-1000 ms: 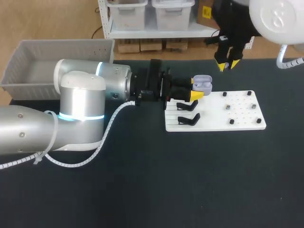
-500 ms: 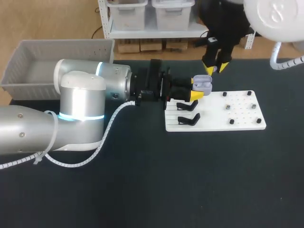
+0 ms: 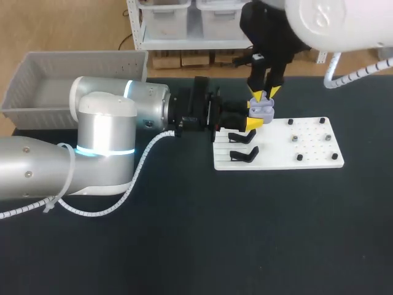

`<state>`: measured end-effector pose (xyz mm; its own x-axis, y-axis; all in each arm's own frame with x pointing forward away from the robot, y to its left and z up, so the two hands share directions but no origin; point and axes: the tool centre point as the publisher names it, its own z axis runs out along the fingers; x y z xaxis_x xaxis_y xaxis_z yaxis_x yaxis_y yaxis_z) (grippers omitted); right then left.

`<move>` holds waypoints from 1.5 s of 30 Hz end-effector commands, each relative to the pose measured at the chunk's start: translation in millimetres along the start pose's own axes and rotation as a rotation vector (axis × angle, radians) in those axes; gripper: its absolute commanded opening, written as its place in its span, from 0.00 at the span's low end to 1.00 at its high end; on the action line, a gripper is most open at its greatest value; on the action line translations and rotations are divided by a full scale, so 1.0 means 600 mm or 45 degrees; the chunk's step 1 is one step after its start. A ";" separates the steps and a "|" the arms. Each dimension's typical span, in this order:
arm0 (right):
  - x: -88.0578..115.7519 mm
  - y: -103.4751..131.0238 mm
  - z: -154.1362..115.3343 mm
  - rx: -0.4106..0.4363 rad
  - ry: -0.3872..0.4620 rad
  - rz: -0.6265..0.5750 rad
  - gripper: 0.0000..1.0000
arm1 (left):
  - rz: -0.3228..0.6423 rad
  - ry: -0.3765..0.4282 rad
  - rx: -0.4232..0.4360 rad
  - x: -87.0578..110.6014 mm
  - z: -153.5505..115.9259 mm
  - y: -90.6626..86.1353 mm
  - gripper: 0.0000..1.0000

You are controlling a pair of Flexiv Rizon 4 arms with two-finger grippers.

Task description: Pick up each earbud case from the left stands, insert the matching earbuds, close the lid, and place the case in the box.

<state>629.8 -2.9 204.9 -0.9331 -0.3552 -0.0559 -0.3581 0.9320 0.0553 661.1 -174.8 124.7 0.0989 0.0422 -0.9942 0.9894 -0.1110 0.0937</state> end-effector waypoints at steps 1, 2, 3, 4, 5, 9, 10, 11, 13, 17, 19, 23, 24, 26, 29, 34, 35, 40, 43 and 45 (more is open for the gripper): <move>-0.007 0.003 0.009 -0.006 0.008 -0.002 0.00 | 0.003 -0.001 -0.008 0.000 0.000 -0.003 0.00; -0.008 0.004 0.012 -0.010 0.011 -0.006 0.00 | 0.003 -0.001 -0.008 0.000 0.000 -0.003 0.00; -0.008 0.004 0.014 -0.010 0.011 -0.008 0.00 | 0.003 -0.001 -0.008 0.000 0.000 -0.003 0.00; -0.009 0.005 0.016 -0.009 0.013 -0.010 0.00 | 0.003 -0.001 -0.008 0.000 0.000 -0.003 0.00; -0.010 0.005 0.018 -0.007 0.014 -0.011 0.00 | 0.003 -0.001 -0.008 0.000 0.000 -0.003 0.00; -0.012 0.005 0.025 -0.007 0.013 -0.014 0.00 | 0.003 -0.001 -0.008 0.000 0.000 -0.003 0.00; -0.011 0.005 0.027 -0.007 0.015 -0.014 0.00 | 0.003 -0.001 -0.008 0.000 0.000 -0.003 0.00; -0.011 0.007 0.029 -0.004 0.020 -0.017 0.00 | 0.003 -0.001 -0.008 0.000 0.000 -0.003 0.00; -0.011 0.007 0.032 -0.001 0.022 -0.020 0.00 | 0.003 -0.001 -0.008 0.000 0.000 -0.003 0.00; -0.010 0.003 0.037 0.003 0.015 -0.022 0.00 | 0.003 -0.001 -0.008 0.000 0.000 -0.003 0.00; -0.010 0.001 0.039 0.005 0.012 -0.021 0.00 | 0.003 -0.001 -0.008 0.000 0.000 -0.003 0.00; -0.008 0.001 0.044 0.010 0.006 -0.029 0.00 | 0.003 -0.001 -0.008 0.000 0.000 -0.003 0.00; -0.008 0.001 0.046 0.012 0.007 -0.032 0.00 | 0.003 -0.001 -0.008 0.000 0.000 -0.003 0.00; -0.008 0.001 0.047 0.023 0.009 -0.037 0.00 | 0.003 -0.001 -0.008 0.000 0.000 -0.003 0.00; -0.008 -0.001 0.048 0.020 0.003 -0.034 0.00 | 0.003 -0.001 -0.008 0.000 0.000 -0.003 0.00; -0.010 -0.006 0.049 0.041 -0.011 -0.031 0.00 | 0.003 -0.001 -0.008 0.000 0.000 -0.003 0.00; -0.010 -0.006 0.049 0.050 -0.010 -0.030 0.00 | 0.003 -0.001 -0.008 0.000 0.000 -0.003 0.00; -0.014 -0.007 0.053 0.063 -0.009 -0.037 0.00 | 0.003 -0.001 -0.008 0.000 0.000 -0.003 0.00; -0.016 -0.009 0.054 0.067 -0.008 -0.037 0.00 | 0.003 -0.001 -0.008 0.000 0.000 -0.003 0.00; -0.017 -0.010 0.055 0.078 -0.006 -0.032 0.00 | 0.003 -0.001 -0.008 0.000 0.000 -0.003 0.00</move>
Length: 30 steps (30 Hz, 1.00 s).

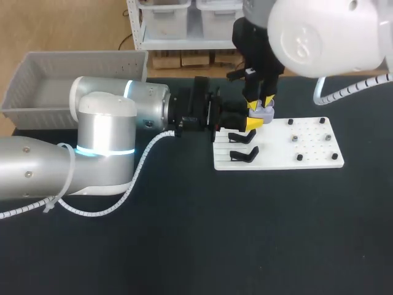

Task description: Pick up each earbud case from the left stands, insert the matching earbuds, close the lid, and place the case in the box.

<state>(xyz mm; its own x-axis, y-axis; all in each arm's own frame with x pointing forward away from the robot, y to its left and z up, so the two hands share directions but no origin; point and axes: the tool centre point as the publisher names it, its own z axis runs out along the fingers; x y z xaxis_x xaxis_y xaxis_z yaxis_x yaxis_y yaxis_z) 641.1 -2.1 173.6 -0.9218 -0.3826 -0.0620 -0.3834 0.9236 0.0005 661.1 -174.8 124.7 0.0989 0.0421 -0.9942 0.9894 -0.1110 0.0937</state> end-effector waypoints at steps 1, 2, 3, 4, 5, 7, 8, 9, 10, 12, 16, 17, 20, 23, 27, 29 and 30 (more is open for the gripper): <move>-0.002 -0.002 0.002 0.022 0.005 0.010 0.00 | 0.003 -0.001 -0.008 0.000 0.000 -0.003 0.00; -0.002 -0.001 0.003 0.023 0.004 0.012 0.00 | 0.003 -0.001 -0.008 0.000 0.000 -0.003 0.00; -0.003 -0.002 0.003 0.024 0.003 0.014 0.00 | 0.003 -0.001 -0.008 0.000 0.000 -0.003 0.00; -0.003 -0.002 0.003 0.025 0.001 0.015 0.00 | 0.003 -0.001 -0.008 0.000 0.000 -0.003 0.00; -0.003 -0.002 0.003 0.025 -0.002 0.017 0.00 | 0.003 -0.001 -0.008 0.000 0.000 -0.003 0.00; -0.004 -0.003 0.003 0.025 -0.005 0.018 0.00 | 0.003 -0.001 -0.008 0.000 0.000 -0.003 0.00; -0.004 -0.003 0.004 0.011 -0.007 0.019 0.00 | 0.003 -0.001 -0.008 0.000 0.000 -0.003 0.00; -0.004 -0.004 0.005 0.011 -0.007 0.019 0.00 | 0.003 -0.001 -0.008 0.000 0.000 -0.003 0.00; -0.005 -0.004 0.006 0.011 -0.006 0.020 0.00 | 0.003 -0.001 -0.008 0.000 0.000 -0.003 0.00; -0.005 -0.004 0.007 0.008 -0.005 0.020 0.00 | 0.003 -0.001 -0.008 0.000 0.000 -0.003 0.00; -0.005 -0.006 0.009 0.006 -0.004 0.021 0.00 | 0.003 -0.001 -0.008 0.000 0.000 -0.003 0.00; -0.005 -0.006 0.009 0.006 -0.004 0.022 0.00 | 0.003 -0.001 -0.008 0.000 0.000 -0.003 0.00; -0.006 -0.006 0.011 0.005 -0.004 0.022 0.00 | 0.003 -0.001 -0.008 0.000 0.000 -0.003 0.00; -0.007 -0.007 0.012 0.004 -0.003 0.023 0.00 | 0.003 -0.001 -0.008 0.000 0.000 -0.003 0.00; -0.008 -0.008 0.013 0.004 -0.004 0.023 0.00 | 0.003 -0.001 -0.008 0.000 0.000 -0.003 0.00; -0.009 -0.010 0.013 0.004 -0.004 0.024 0.00 | 0.003 -0.001 -0.008 0.000 0.000 -0.003 0.00; -0.009 -0.011 0.013 0.003 -0.004 0.024 0.00 | 0.003 -0.001 -0.008 0.000 0.000 -0.003 0.00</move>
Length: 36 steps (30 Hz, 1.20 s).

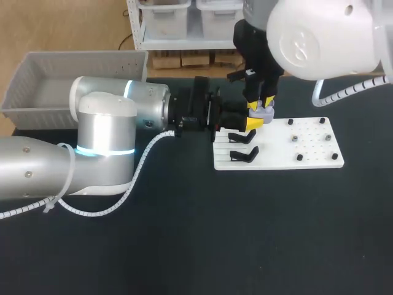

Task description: Pick up each earbud case from the left stands, insert the matching earbuds, close the lid, and place the case in the box.

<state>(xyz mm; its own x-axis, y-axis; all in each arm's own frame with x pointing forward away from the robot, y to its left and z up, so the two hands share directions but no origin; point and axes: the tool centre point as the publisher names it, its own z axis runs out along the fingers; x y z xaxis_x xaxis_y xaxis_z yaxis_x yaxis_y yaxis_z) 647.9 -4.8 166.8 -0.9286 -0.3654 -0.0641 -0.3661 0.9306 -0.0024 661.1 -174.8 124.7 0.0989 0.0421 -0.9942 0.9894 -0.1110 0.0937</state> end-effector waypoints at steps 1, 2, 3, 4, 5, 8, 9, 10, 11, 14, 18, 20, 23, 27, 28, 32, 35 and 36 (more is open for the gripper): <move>-0.001 -0.002 0.002 -0.002 -0.002 0.000 0.00 | 0.003 -0.001 -0.008 0.000 0.000 -0.003 0.00; -0.001 -0.002 0.002 -0.002 -0.002 0.000 0.00 | 0.003 -0.001 -0.008 0.000 0.000 -0.003 0.00; -0.001 -0.003 0.002 -0.002 -0.001 0.000 0.00 | 0.003 -0.001 -0.008 0.000 0.000 -0.003 0.00; -0.001 -0.003 0.002 -0.002 -0.002 -0.001 0.00 | 0.003 -0.001 -0.008 0.000 0.000 -0.003 0.00; -0.002 -0.003 0.002 -0.002 -0.002 -0.002 0.00 | 0.003 -0.001 -0.008 0.000 0.000 -0.003 0.00; -0.003 -0.004 0.003 -0.004 -0.002 -0.002 0.00 | 0.003 -0.001 -0.008 0.000 0.000 -0.003 0.00; -0.003 -0.004 0.003 -0.005 -0.002 -0.002 0.00 | 0.003 -0.001 -0.008 0.000 0.000 -0.003 0.00; -0.003 -0.004 0.003 -0.006 -0.002 -0.003 0.00 | 0.003 -0.001 -0.008 0.000 0.000 -0.003 0.00; -0.003 -0.004 0.004 -0.007 -0.002 -0.004 0.00 | 0.003 -0.001 -0.008 0.000 0.000 -0.003 0.00; -0.004 -0.005 0.005 -0.007 -0.002 -0.005 0.00 | 0.003 -0.001 -0.008 0.000 0.000 -0.003 0.00; -0.004 -0.005 0.005 -0.010 -0.004 -0.007 0.00 | 0.003 -0.001 -0.008 0.000 0.000 -0.003 0.00; -0.004 -0.005 0.006 -0.011 -0.005 -0.007 0.00 | 0.003 -0.001 -0.008 0.000 0.000 -0.003 0.00; -0.005 -0.005 0.007 -0.013 -0.006 -0.009 0.00 | 0.003 -0.001 -0.008 0.000 0.000 -0.003 0.00; -0.005 -0.005 0.010 -0.017 -0.004 -0.012 0.00 | 0.003 -0.001 -0.008 0.000 0.000 -0.003 0.00; -0.005 -0.005 0.011 -0.018 -0.003 -0.012 0.00 | 0.003 -0.001 -0.008 0.000 0.000 -0.003 0.00; -0.006 -0.005 0.013 -0.023 -0.001 -0.015 0.00 | 0.003 -0.001 -0.008 0.000 0.000 -0.003 0.00; -0.006 -0.005 0.014 -0.027 -0.001 -0.016 0.00 | 0.003 -0.001 -0.008 0.000 0.000 -0.003 0.00; -0.007 -0.005 0.015 -0.027 0.000 -0.016 0.00 | 0.003 -0.001 -0.008 0.000 0.000 -0.003 0.00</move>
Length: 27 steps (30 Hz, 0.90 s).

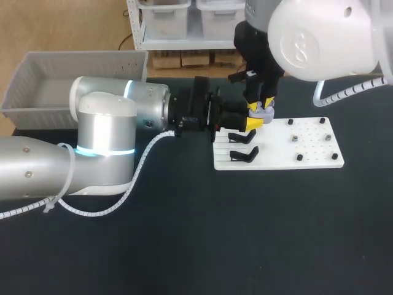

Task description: Pick up each earbud case from the left stands, insert the matching earbuds, close the lid, and place the case in the box.

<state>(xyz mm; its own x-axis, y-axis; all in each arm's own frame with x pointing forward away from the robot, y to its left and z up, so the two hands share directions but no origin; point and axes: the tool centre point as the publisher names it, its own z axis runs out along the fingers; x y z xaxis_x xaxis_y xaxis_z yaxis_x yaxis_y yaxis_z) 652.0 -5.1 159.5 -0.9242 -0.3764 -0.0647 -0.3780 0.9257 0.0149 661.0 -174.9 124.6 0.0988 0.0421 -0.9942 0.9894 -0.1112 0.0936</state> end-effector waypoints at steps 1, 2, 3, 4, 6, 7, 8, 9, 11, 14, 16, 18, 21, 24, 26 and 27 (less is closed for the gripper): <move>-0.001 -0.002 0.002 -0.004 0.001 -0.002 0.00 | 0.003 -0.001 -0.008 0.000 0.000 -0.003 0.00; -0.002 -0.002 0.003 -0.004 0.003 -0.003 0.00 | 0.003 -0.001 -0.008 0.000 0.000 -0.003 0.00; -0.002 -0.001 0.004 -0.003 0.004 -0.004 0.00 | 0.003 -0.001 -0.008 0.000 0.000 -0.003 0.00; -0.002 -0.001 0.004 -0.004 0.006 -0.005 0.00 | 0.003 -0.001 -0.008 0.000 0.000 -0.003 0.00; -0.003 -0.001 0.006 -0.007 0.012 -0.013 0.00 | 0.003 -0.001 -0.008 0.000 0.000 -0.003 0.00; -0.003 -0.001 0.007 -0.013 0.018 -0.018 0.00 | 0.003 -0.001 -0.008 0.000 0.000 -0.003 0.00; -0.003 0.000 0.008 -0.015 0.020 -0.020 0.00 | 0.003 -0.001 -0.008 0.000 0.000 -0.003 0.00; -0.003 0.000 0.008 -0.015 0.021 -0.021 0.10 | 0.003 -0.001 -0.008 0.000 0.000 -0.003 0.00; 0.000 0.001 0.004 -0.015 0.023 -0.020 0.85 | 0.003 -0.001 -0.008 0.000 0.000 -0.003 0.00; 0.006 0.006 -0.010 -0.029 0.011 -0.046 1.00 | 0.003 -0.001 -0.008 0.000 0.000 -0.003 0.00; 0.009 0.009 -0.020 -0.037 0.001 -0.066 1.00 | 0.003 -0.001 -0.008 0.000 0.000 -0.003 0.00; 0.012 0.013 -0.029 -0.036 -0.005 -0.081 1.00 | 0.003 -0.001 -0.008 0.000 0.000 -0.003 0.00; 0.013 0.015 -0.049 -0.047 -0.049 -0.092 1.00 | 0.003 -0.001 -0.008 0.000 0.000 -0.003 0.00; 0.004 0.005 -0.064 -0.016 -0.084 -0.033 1.00 | 0.003 -0.001 -0.008 0.000 0.000 -0.003 0.00; -0.004 -0.006 -0.070 0.009 -0.111 0.047 1.00 | 0.003 -0.001 -0.008 0.000 0.000 -0.003 0.00; -0.009 -0.012 -0.070 0.051 -0.121 0.088 1.00 | 0.003 -0.001 -0.008 0.000 0.000 -0.003 0.00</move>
<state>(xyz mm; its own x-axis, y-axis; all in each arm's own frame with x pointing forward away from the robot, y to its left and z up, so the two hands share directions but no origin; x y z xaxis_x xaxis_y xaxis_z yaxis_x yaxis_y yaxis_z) 660.3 -6.9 201.6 -0.9291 -0.3484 -0.1242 -0.3527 0.9356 0.0143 661.1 -174.9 124.6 0.0989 0.0424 -0.9942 0.9894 -0.1109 0.0937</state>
